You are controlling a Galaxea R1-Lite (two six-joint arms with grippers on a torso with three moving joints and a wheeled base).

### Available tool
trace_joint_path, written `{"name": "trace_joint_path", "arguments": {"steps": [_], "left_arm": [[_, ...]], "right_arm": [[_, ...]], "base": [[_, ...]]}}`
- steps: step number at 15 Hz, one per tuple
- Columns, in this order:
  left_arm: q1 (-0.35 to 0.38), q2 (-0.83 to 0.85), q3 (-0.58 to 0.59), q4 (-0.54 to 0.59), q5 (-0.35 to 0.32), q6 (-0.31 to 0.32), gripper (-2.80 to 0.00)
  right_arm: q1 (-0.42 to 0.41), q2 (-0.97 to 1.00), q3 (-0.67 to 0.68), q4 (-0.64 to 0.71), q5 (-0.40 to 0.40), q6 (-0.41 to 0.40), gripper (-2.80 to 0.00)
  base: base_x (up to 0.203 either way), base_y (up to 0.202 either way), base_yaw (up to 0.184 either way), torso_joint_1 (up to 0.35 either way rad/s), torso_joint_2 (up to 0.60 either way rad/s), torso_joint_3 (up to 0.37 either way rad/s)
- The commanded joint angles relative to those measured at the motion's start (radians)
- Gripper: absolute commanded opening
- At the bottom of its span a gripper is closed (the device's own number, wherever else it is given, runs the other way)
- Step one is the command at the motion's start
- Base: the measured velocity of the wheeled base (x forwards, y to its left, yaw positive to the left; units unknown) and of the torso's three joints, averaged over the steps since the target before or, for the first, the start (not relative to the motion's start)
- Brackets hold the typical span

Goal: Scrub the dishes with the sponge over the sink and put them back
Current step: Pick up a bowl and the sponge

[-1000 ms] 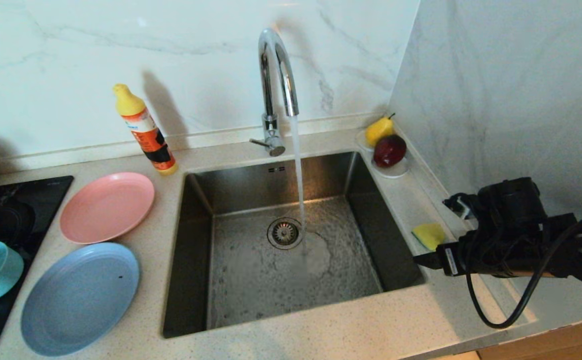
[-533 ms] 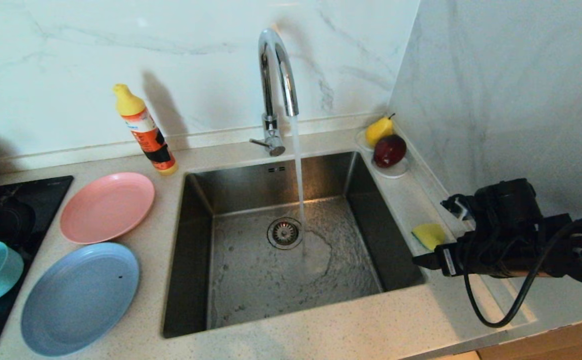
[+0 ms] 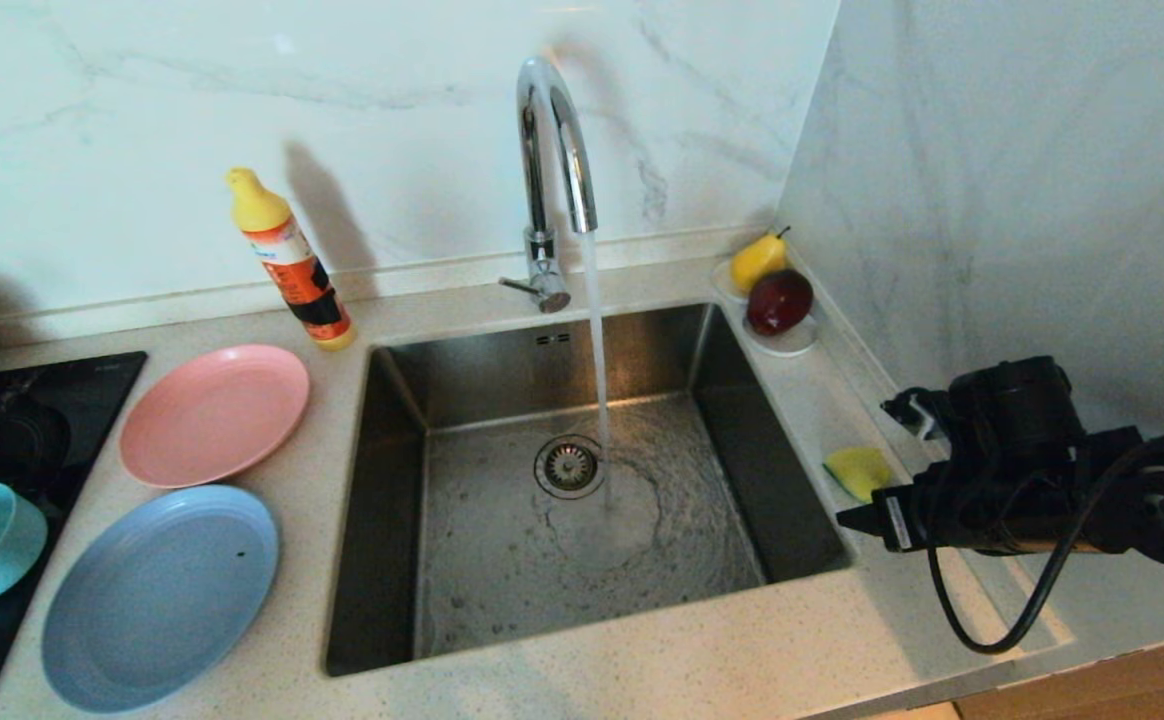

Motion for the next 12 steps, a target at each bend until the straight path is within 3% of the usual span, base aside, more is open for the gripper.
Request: {"name": "trace_joint_path", "arguments": {"steps": [1,12], "left_arm": [[0.001,0.001,0.018,-0.001,0.000,0.001,-2.80],[0.001,0.001,0.018,-0.001,0.000,0.001,-2.80]], "right_arm": [[0.000,0.003,0.000,-0.002,0.000,0.001,-2.80],[0.002,-0.040,0.002,0.006,0.001,0.000,-2.80]], "base": [[0.000,0.000,0.000,0.000,0.00,0.000],[0.000,0.000,0.000,0.000,0.00,0.000]]}}
